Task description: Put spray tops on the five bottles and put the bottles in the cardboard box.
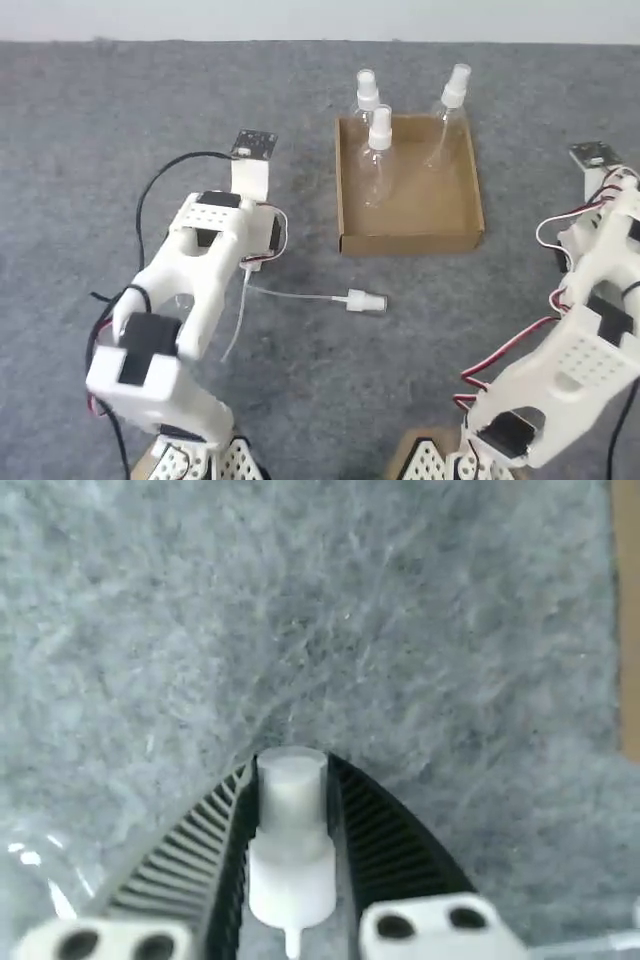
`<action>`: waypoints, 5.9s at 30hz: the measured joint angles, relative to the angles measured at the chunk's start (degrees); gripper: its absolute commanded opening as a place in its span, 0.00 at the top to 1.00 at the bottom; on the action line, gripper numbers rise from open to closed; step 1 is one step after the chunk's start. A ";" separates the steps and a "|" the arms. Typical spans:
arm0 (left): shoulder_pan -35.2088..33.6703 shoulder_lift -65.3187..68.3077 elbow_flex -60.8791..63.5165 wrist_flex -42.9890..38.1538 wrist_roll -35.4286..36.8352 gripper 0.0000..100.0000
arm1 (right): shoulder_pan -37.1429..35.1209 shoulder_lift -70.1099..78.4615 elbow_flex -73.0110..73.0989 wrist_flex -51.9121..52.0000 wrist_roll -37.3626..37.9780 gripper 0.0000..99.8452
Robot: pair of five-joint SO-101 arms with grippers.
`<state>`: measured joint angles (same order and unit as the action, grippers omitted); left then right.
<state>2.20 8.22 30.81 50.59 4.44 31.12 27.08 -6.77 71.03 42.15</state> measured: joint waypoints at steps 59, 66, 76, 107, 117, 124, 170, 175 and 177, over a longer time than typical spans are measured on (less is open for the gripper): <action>0.00 -43.52 12.66 13.80 -0.26 0.99 | 1.23 10.55 -16.70 11.34 6.77 0.99; 0.00 -43.52 12.66 13.80 -0.26 0.99 | 2.20 8.18 -16.70 13.71 6.68 0.99; 0.00 -43.52 9.14 13.80 -0.26 0.99 | -4.31 -15.21 -16.70 20.84 -6.86 0.99; -0.09 -76.48 -0.35 2.29 10.37 0.99 | -65.58 -72.79 45.80 -6.68 -31.21 0.99; -0.09 -76.84 -0.62 -5.89 20.40 0.99 | -75.87 -74.90 58.46 -22.07 -35.43 0.99; -0.09 -76.66 5.71 -10.64 22.15 0.99 | -80.26 -74.90 59.96 -24.26 -35.60 0.99; 7.82 -76.75 22.51 0.53 7.47 0.99 | -78.24 -74.90 71.56 -53.01 -50.29 0.99; 9.23 -76.75 22.51 3.34 4.92 0.89 | -77.98 -74.90 73.05 -53.27 -50.29 0.99; 9.23 -76.75 22.51 3.52 4.75 0.87 | -77.98 -77.27 74.55 -54.15 -50.29 0.99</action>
<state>11.43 -68.53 53.32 54.11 9.19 -46.86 -50.20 67.78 16.88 -8.13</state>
